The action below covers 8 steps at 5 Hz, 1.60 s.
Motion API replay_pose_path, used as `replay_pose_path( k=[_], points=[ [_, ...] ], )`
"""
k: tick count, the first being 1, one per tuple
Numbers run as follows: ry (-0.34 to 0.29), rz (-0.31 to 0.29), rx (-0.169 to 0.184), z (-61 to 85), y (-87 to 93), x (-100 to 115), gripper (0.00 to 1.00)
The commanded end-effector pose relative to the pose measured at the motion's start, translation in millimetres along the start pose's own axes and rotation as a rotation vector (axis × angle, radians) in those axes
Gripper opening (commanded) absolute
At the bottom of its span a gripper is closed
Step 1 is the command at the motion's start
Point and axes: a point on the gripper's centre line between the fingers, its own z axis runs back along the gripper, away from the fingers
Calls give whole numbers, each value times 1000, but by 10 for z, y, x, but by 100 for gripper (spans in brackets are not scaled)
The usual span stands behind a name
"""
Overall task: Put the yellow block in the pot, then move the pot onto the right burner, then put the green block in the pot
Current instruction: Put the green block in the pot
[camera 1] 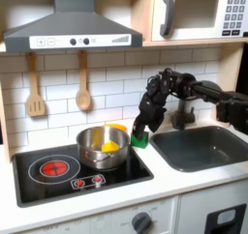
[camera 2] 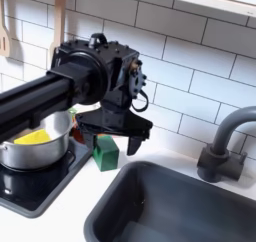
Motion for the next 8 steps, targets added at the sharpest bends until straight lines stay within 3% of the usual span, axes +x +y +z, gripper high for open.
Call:
replay_pose_path(
  k=[1,3,4,5,6,7,8],
  points=[
    [6,0,-5,0,6,-12,100],
    [37,2,-27,-60,-9,-55,100],
    [8,4,-23,37,3,-12,100],
    [31,12,-33,-22,-25,-64,100],
    [42,35,0,-81,-23,-69,100],
    [19,100,-8,-61,0,-25,100],
    [35,98,-6,-76,18,-53,100]
  ],
)
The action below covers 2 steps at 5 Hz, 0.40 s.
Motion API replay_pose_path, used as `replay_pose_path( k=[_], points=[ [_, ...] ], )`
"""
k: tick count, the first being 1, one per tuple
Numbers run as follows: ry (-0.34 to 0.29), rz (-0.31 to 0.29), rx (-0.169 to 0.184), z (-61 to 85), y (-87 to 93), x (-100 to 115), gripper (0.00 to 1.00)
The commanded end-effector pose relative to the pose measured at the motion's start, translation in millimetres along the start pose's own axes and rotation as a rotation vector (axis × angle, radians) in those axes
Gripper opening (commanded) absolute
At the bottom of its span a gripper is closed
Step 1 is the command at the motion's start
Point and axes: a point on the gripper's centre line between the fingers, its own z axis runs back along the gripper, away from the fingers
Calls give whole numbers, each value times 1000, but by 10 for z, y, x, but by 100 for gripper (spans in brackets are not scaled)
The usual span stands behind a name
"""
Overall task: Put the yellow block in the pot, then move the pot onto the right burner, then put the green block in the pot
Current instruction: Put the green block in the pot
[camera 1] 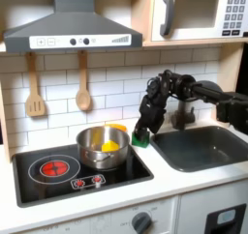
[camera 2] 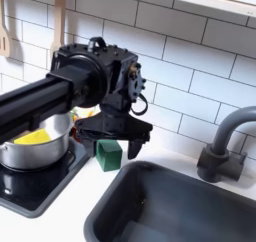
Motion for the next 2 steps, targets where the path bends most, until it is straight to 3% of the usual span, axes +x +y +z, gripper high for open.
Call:
replay_pose_path(
  k=[1,2],
  points=[
    [27,19,10,-78,48,-34,100],
    [41,50,25,-157,114,-15,100]
  ],
)
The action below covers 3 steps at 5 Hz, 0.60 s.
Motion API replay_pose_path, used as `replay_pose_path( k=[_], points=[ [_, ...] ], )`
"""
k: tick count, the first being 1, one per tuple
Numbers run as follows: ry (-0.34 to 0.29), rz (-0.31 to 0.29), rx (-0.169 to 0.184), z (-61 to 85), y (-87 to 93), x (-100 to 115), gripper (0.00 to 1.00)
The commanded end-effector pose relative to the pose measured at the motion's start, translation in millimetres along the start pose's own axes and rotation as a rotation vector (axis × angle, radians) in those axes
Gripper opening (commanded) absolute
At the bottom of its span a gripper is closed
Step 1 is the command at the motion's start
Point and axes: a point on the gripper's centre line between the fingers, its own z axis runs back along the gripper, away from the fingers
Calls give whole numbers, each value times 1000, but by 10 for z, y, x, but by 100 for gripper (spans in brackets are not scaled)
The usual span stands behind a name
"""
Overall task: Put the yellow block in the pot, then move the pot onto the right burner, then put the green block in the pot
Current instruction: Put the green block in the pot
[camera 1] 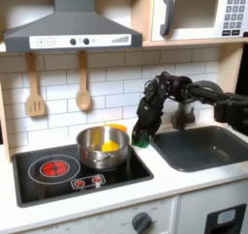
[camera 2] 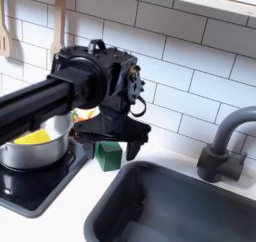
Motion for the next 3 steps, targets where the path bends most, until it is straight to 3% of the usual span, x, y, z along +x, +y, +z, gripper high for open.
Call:
replay_pose_path(
  k=[1,2,3],
  points=[
    [29,41,12,-133,80,6,100],
    [24,39,1,-123,54,25,100],
    [44,34,2,-205,60,-2,100]
  ],
)
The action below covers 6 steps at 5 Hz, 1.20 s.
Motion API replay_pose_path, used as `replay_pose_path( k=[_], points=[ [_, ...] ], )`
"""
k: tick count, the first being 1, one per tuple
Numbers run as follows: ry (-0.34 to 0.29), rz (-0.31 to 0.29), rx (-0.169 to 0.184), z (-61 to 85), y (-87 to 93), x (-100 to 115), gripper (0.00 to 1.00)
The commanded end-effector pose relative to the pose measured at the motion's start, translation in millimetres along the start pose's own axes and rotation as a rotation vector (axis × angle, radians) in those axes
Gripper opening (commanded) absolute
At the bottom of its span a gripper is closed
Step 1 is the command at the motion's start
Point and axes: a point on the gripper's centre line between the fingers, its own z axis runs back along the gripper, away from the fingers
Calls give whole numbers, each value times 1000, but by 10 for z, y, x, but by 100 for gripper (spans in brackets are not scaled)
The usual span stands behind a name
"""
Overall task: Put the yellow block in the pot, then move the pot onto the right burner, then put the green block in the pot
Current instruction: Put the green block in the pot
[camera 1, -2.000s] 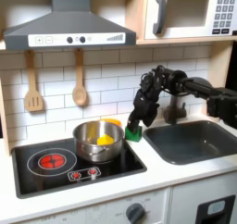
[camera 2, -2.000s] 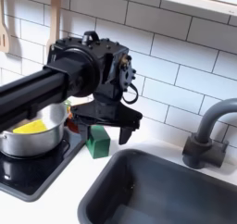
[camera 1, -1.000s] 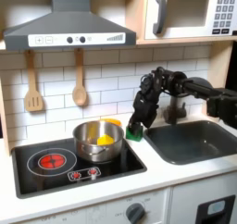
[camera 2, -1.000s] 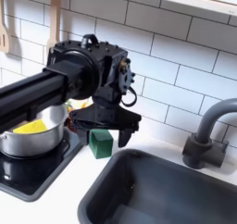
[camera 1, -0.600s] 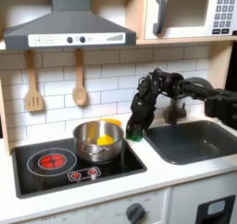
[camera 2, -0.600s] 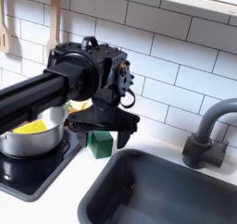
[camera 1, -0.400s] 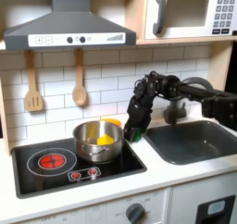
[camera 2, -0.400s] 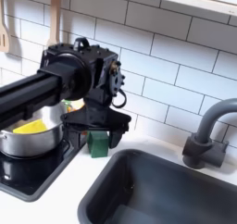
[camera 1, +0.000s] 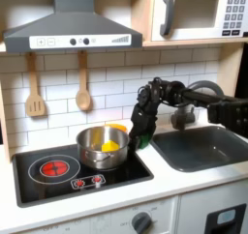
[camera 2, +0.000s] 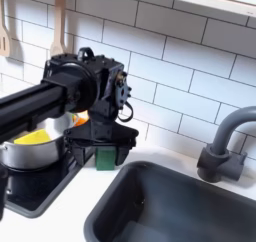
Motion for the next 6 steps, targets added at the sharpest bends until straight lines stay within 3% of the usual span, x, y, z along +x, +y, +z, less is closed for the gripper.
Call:
replay_pose_path(
  k=[1,2,3,5,6],
  points=[
    [5,-17,-14,-44,-24,7,100],
    [6,-59,-25,-23,-52,40,0],
    [-12,-82,-32,9,-83,65,0],
    [-56,-172,-31,185,-152,172,0],
    [-87,-199,-47,313,-232,225,0]
  ],
)
